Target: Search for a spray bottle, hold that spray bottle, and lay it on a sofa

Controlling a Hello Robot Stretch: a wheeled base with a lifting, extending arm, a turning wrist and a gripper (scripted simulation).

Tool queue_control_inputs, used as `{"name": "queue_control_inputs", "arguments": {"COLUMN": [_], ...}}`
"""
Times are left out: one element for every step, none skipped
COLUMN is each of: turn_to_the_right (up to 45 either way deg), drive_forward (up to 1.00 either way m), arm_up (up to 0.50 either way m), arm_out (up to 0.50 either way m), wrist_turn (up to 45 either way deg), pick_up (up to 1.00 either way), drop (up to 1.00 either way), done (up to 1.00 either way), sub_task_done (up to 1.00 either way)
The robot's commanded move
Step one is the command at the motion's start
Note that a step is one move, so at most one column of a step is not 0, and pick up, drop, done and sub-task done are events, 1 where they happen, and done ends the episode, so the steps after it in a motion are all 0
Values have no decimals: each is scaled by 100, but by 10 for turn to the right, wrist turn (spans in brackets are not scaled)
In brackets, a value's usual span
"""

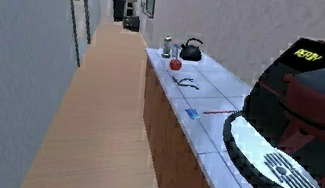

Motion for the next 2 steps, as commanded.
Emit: {"name": "queue_control_inputs", "arguments": {"turn_to_the_right": [0, 0], "drive_forward": [0, 0], "arm_up": [0, 10], "arm_out": [0, 0], "wrist_turn": [0, 0], "pick_up": [100, 0], "drop": [0, 0], "done": [0, 0], "sub_task_done": [0, 0]}}
